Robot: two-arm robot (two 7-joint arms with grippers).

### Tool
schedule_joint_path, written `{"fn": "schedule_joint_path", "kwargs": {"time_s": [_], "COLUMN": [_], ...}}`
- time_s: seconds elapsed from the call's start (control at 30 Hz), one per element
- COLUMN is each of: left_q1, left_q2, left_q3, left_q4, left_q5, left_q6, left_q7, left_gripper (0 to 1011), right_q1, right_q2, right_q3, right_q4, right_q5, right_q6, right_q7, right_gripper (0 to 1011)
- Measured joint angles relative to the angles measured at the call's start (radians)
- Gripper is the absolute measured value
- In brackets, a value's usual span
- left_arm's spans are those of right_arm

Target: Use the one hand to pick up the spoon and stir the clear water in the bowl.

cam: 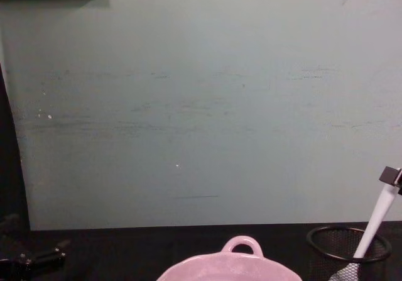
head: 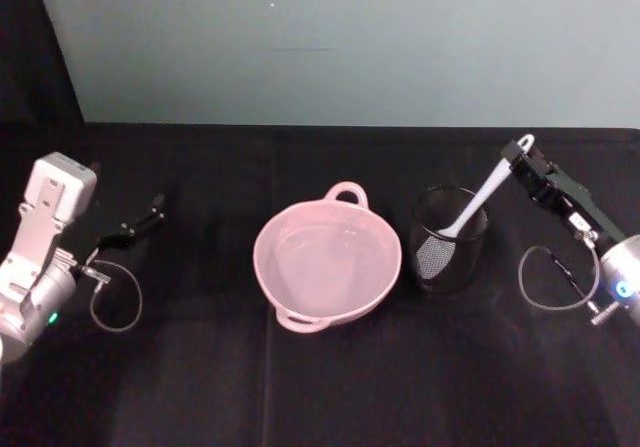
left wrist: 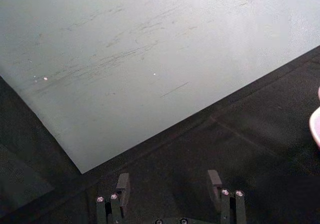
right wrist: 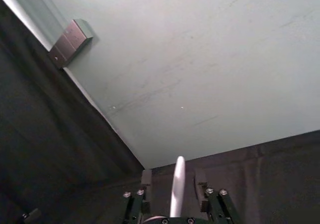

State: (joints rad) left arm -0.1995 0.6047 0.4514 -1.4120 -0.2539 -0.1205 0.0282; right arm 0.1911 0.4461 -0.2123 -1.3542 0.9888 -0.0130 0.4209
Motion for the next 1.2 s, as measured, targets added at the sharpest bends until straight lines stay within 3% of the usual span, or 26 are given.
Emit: {"fn": "schedule_joint_path", "kwargs": {"time_s": [0.27,0.53,0.77,0.93,1.03,1.2], "left_q1": [0.000,0.000,0.000,0.000,0.000,0.000], "left_q2": [0.000,0.000,0.000,0.000,0.000,0.000], "left_q3": [0.000,0.000,0.000,0.000,0.000,0.000], "left_q4": [0.000,0.000,0.000,0.000,0.000,0.000], "left_q5": [0.000,0.000,0.000,0.000,0.000,0.000], "left_q6": [0.000,0.000,0.000,0.000,0.000,0.000], "left_q7": [0.000,0.000,0.000,0.000,0.000,0.000], "left_gripper": [1011,1011,1011,1011,1011,1011], "right_q1": [-0.013,-0.114,-0.177,-0.171,-0.128,-0.014], "right_q2": [0.014,0.116,0.202,0.217,0.205,0.160], "right_q3": [0.004,0.005,0.027,0.023,-0.002,-0.063], "right_q4": [-0.012,-0.201,-0.273,-0.257,-0.203,-0.064], "right_q5": [0.004,-0.042,-0.115,-0.178,-0.229,-0.332], "right_q6": [0.026,0.105,0.159,0.165,0.147,0.072], "right_q7": [-0.022,-0.129,-0.215,-0.240,-0.234,-0.188], "right_gripper": [739,984,1002,1002,1003,1002]}}
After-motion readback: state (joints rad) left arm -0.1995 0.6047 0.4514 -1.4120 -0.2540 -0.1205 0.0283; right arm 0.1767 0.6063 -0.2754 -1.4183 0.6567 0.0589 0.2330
